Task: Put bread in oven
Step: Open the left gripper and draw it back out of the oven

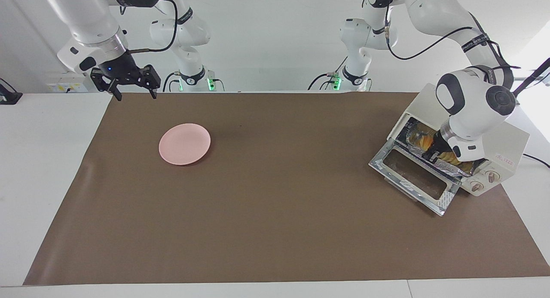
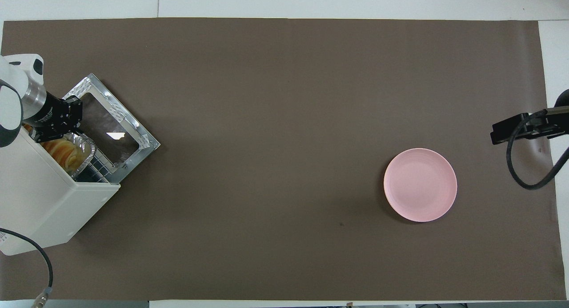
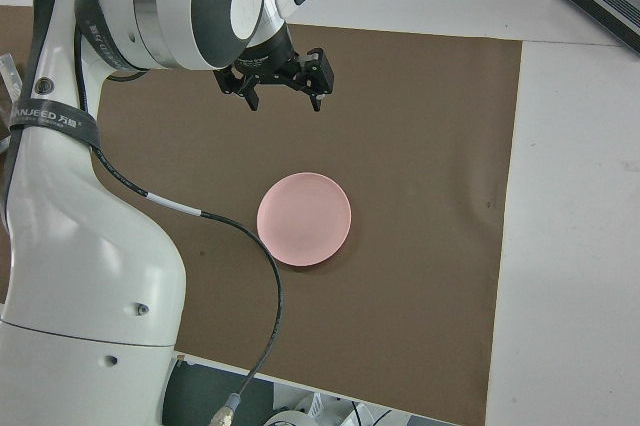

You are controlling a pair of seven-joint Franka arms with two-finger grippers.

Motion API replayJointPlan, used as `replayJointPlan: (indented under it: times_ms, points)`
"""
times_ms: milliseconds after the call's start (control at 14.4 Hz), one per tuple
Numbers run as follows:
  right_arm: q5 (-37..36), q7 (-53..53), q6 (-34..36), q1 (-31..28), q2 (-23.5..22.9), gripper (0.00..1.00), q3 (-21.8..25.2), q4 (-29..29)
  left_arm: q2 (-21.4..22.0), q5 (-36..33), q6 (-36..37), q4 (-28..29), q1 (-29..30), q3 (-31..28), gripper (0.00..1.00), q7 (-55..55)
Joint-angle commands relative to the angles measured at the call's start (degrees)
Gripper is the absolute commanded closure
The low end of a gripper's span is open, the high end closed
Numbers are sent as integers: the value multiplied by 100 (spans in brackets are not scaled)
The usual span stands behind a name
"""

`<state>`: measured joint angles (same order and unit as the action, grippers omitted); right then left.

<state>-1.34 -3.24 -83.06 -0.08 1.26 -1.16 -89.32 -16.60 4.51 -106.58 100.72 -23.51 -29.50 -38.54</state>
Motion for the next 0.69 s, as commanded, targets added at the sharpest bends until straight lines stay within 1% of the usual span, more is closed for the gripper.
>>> replayJointPlan:
  times_ms: [0,69,139,208,278,347,417,486,625]
  points:
    - [20,-89,1,-98,120,0,-68,-139,227,-11,-223,308,13,-12,100,415]
    - [20,-89,1,-98,120,0,-68,-139,219,-11,-231,308,48,-12,83,565]
    - [20,-89,1,-98,120,0,-68,-139,219,-11,-284,308,57,-3,54,567]
    - [20,-89,1,-89,120,0,-68,-139,219,-11,-380,308,66,-12,33,558]
    - [20,-89,1,-97,120,0,-68,-139,201,-11,-468,308,75,-12,27,549]
    - [20,-89,1,-98,120,0,-68,-139,201,-11,-521,299,75,-12,11,549]
    - [20,-89,1,-98,120,0,-68,-139,166,-11,-548,247,75,-12,0,549]
    - [20,-89,1,-89,120,0,-68,-139,131,-2,-557,177,66,-12,0,549]
    - [20,-89,1,-98,120,0,-68,-139,0,-2,-548,-183,22,-3,0,558]
